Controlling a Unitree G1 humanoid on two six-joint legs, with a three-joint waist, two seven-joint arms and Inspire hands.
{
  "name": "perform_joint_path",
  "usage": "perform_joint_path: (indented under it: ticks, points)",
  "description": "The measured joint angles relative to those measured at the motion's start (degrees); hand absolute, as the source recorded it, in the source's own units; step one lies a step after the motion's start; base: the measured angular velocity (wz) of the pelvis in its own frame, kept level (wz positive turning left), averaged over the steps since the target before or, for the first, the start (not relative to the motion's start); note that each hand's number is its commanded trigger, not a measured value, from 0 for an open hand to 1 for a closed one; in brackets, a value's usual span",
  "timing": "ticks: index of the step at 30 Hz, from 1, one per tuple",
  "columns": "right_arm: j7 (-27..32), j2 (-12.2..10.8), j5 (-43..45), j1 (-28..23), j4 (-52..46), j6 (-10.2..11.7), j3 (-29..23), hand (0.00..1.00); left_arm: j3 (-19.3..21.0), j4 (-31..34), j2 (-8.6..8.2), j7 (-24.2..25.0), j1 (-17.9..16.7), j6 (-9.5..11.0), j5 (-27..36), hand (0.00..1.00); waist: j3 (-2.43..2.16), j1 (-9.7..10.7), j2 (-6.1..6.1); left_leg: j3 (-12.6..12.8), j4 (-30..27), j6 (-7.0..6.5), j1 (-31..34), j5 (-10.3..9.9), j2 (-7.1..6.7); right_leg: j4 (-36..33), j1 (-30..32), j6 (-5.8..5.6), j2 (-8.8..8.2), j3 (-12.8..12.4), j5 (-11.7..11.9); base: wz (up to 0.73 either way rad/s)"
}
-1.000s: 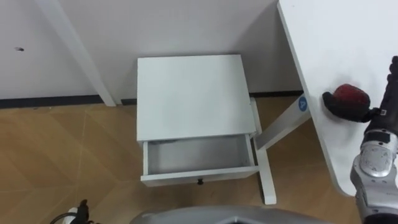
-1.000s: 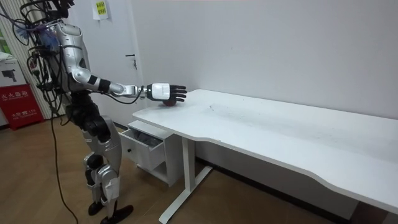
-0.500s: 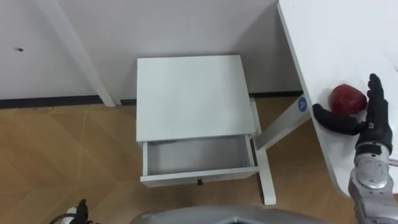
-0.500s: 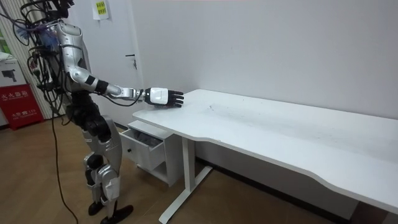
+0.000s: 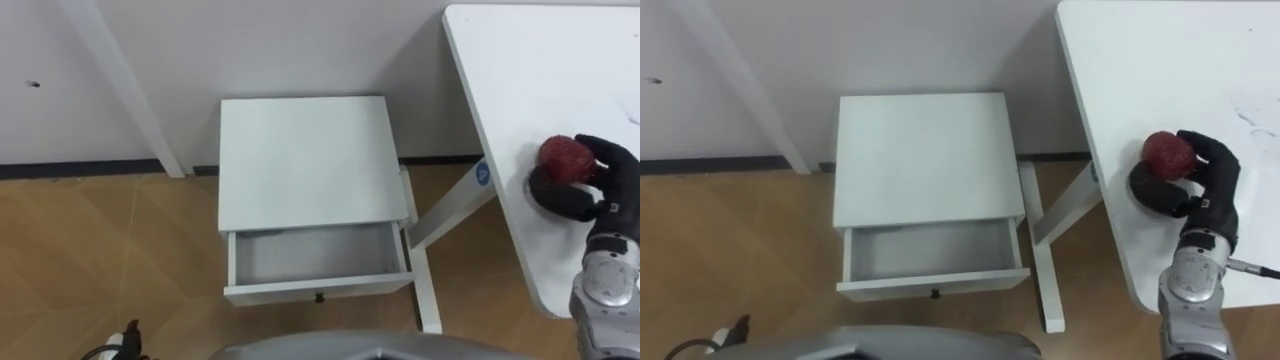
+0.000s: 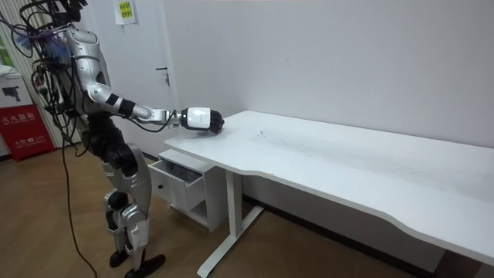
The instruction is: Put apple and close drawer
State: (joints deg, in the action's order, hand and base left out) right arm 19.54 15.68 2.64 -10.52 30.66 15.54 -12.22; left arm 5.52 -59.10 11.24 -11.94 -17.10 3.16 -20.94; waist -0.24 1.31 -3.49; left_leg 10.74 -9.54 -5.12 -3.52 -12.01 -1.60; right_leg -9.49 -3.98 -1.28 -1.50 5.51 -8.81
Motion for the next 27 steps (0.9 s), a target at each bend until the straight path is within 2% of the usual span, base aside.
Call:
perform_joint_path:
  ticks: [11, 16, 20, 22, 23, 26, 27]
  points:
    - [0.8, -1.1, 0.06, 0.14, 0.59, -0.01, 0.54, 1.0, 0.11, -0.04, 0.04, 0.04, -0.16, 0.09, 0.01, 0.0, -0.15, -0.2, -0.29, -0.01, 0.0, -0.01, 0.0, 0.0, -0.03, -0.1, -0.26, 0.0, -0.03, 0.09, 0.01, -0.01]
    - [0.24, -1.11, 3.77, -0.14, -3.45, -0.08, 6.12, 1.0, -0.31, -1.16, 0.3, 0.11, 1.06, 0.28, -0.01, 0.0, -0.12, -0.33, -0.18, -0.02, -0.27, -0.04, 0.75, -0.02, -0.02, -0.1, 0.13, 0.0, -0.07, 0.35, 0.01, -0.02]
    - [-2.4, -1.39, 6.49, 0.08, -7.28, -0.3, 11.66, 1.0, -2.81, -1.31, 0.19, 0.31, 1.81, 0.16, 0.01, 0.0, -0.04, -1.55, 0.15, 0.02, -0.34, 0.0, 0.78, 0.01, -0.03, -0.01, 0.16, 0.0, -0.08, 0.4, 0.01, 0.0]
    - [-4.43, -1.99, 7.33, 0.33, -7.53, -1.44, 14.56, 1.0, -3.87, -1.31, 0.2, 0.35, 2.34, 0.03, 0.01, 0.0, -0.01, -2.48, 0.17, -0.01, -0.47, 0.02, 0.9, 0.03, 0.01, -0.05, 0.22, 0.01, -0.11, 0.59, 0.01, 0.02]
    - [-6.38, -2.46, 8.75, 0.32, -7.81, -2.06, 16.77, 1.0, -4.14, -1.33, 0.02, 0.44, 2.65, 0.03, 0.02, 0.0, 0.1, -3.31, 0.31, -0.07, -0.63, 0.03, 1.05, 0.03, 0.01, -0.03, 0.35, 0.01, -0.09, 0.59, 0.01, 0.08]
    - [-11.22, -3.03, 9.89, 0.44, -8.17, -2.86, 22.09, 1.0, -5.29, -1.74, -0.07, 0.43, 3.69, 0.1, 0.02, 0.0, 0.38, -3.93, 0.45, -1.14, -1.35, -0.02, 2.12, 0.06, -0.15, -0.07, 1.01, 0.01, -0.23, 1.02, 0.02, 0.18]
    - [-12.5, -3.34, 10.99, 0.49, -8.37, -3.0, 23.07, 1.0, -5.51, -2.06, -0.12, 0.38, 4.12, 0.11, 0.02, 0.0, 0.65, -4.8, 0.72, -1.48, -1.5, -0.02, 2.47, 0.07, -0.17, -0.06, 1.11, 0.01, -0.26, 1.22, 0.02, 0.17]
